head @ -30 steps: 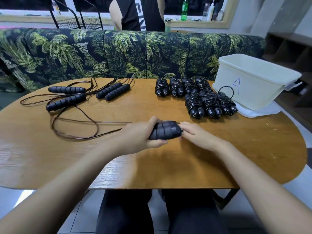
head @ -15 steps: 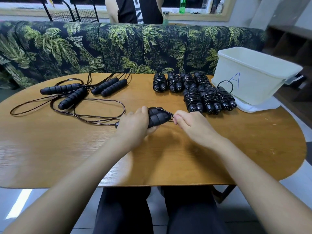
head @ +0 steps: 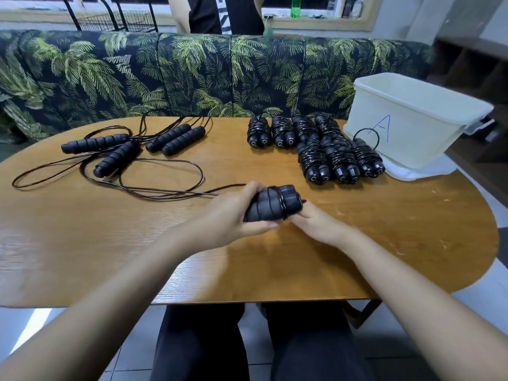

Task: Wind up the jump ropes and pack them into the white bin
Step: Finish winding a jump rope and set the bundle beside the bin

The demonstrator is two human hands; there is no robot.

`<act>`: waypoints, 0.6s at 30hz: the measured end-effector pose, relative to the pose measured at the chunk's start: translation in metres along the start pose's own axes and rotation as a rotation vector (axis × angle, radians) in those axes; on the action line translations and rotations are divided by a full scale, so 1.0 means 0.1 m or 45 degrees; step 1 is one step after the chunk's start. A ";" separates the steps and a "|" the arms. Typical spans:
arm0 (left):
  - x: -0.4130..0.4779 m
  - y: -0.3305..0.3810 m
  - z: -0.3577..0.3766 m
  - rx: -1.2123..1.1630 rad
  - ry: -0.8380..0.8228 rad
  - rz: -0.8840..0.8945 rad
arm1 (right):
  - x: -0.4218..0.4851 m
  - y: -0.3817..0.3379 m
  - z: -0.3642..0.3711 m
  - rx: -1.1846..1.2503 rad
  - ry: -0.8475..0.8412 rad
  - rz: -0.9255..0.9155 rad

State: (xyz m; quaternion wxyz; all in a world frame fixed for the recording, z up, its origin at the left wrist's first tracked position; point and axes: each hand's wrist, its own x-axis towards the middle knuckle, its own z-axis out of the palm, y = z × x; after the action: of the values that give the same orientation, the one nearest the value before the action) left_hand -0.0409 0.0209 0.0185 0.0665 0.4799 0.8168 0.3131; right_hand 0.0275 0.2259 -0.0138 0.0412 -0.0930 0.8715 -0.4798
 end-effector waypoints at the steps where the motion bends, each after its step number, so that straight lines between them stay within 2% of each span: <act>1: -0.02 0.01 -0.02 0.029 -0.023 0.040 | 0.04 -0.05 -0.07 -0.090 -0.020 -0.036; 4: -0.04 0.03 -0.11 0.394 -0.079 0.153 | 0.20 -0.10 -0.21 -0.560 -0.109 -0.221; 6: -0.05 0.08 -0.14 0.682 -0.091 0.297 | 0.29 -0.06 -0.30 -0.845 -0.207 -0.265; 8: -0.06 0.10 -0.07 0.976 -0.038 0.481 | 0.34 -0.10 -0.34 -1.043 -0.274 -0.312; 10: -0.04 0.08 0.03 1.207 -0.016 0.560 | 0.37 -0.19 -0.36 -1.145 -0.293 -0.295; 14: 0.02 0.04 0.12 1.460 -0.045 0.374 | 0.36 -0.25 -0.31 -1.330 -0.196 -0.154; 18: 0.07 0.12 0.20 1.513 0.011 0.195 | 0.34 -0.33 -0.24 -1.386 -0.098 -0.015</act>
State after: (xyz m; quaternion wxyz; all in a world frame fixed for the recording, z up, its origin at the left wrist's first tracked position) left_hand -0.0280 0.0394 0.0110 -0.2395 0.4910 0.8154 -0.1915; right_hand -0.0053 0.2215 0.0274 0.0163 -0.1231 0.9913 0.0440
